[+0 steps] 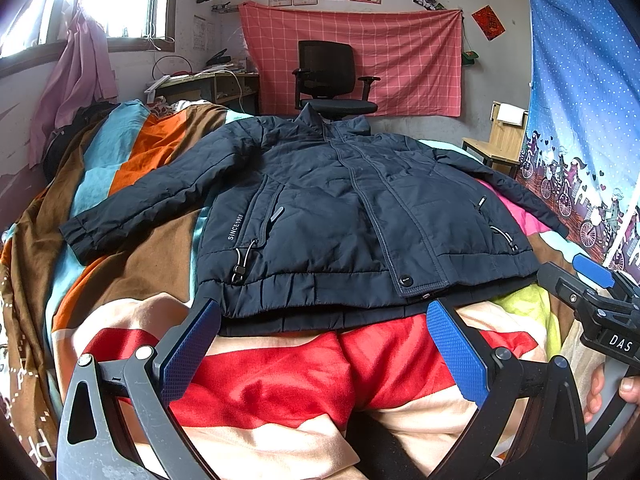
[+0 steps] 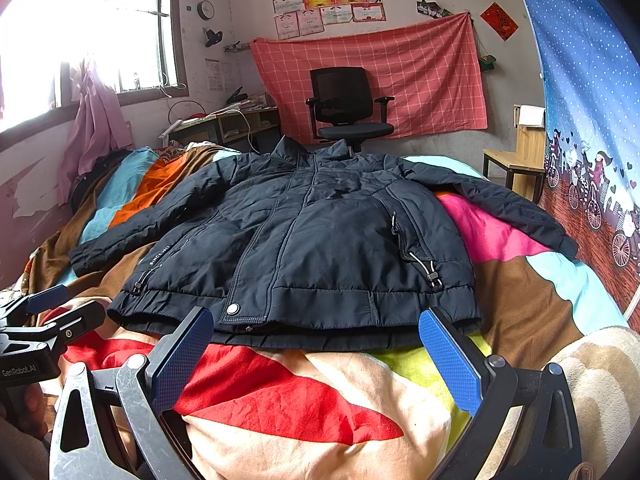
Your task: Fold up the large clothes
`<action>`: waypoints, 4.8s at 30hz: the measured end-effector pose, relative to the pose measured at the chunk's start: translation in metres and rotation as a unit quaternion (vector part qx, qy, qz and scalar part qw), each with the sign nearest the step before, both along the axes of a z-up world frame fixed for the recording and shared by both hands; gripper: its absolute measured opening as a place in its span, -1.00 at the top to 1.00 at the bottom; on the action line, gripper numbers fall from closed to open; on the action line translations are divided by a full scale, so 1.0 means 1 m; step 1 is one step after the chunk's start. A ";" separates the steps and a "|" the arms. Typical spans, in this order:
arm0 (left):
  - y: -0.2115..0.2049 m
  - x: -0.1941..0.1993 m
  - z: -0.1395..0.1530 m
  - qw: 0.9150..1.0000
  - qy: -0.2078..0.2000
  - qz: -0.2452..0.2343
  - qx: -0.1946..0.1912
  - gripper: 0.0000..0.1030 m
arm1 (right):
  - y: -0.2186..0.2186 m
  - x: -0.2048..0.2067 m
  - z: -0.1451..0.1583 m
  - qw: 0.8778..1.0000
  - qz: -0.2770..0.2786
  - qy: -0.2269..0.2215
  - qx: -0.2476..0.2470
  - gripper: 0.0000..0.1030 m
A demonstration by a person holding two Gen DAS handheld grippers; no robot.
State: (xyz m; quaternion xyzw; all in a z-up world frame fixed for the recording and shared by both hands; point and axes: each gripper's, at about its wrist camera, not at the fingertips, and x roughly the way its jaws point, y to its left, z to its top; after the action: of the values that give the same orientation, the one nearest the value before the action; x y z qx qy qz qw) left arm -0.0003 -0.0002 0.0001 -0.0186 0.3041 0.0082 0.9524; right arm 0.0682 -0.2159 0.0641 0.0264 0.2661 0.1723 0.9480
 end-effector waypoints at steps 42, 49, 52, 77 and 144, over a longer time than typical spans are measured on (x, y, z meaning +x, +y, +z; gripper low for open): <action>-0.034 0.257 0.089 0.986 0.121 0.019 0.116 -0.97 | -0.071 0.229 0.057 0.981 -0.117 0.128 -0.082 -1.00; -0.046 0.382 0.060 0.982 0.126 -0.017 0.137 -0.97 | -0.076 0.283 0.049 0.973 -0.157 0.095 -0.140 -1.00; -0.058 0.429 0.041 0.982 0.119 -0.031 0.142 -0.97 | -0.079 0.317 0.034 0.969 -0.174 0.096 -0.150 -1.00; -0.171 0.636 -0.105 0.979 0.134 -0.102 0.112 -0.97 | -0.271 0.298 -0.076 0.827 -0.370 0.201 0.373 -0.98; 0.111 0.486 -0.010 0.990 0.087 0.091 0.068 -0.97 | -0.011 0.522 -0.009 0.985 -0.080 0.147 -0.036 0.18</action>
State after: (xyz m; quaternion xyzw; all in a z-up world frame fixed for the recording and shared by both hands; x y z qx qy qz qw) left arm 0.4857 0.1106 -0.0103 0.0197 0.3812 0.1175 0.9168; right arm 0.5898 -0.2266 0.0553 0.0386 0.4056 0.0801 0.9097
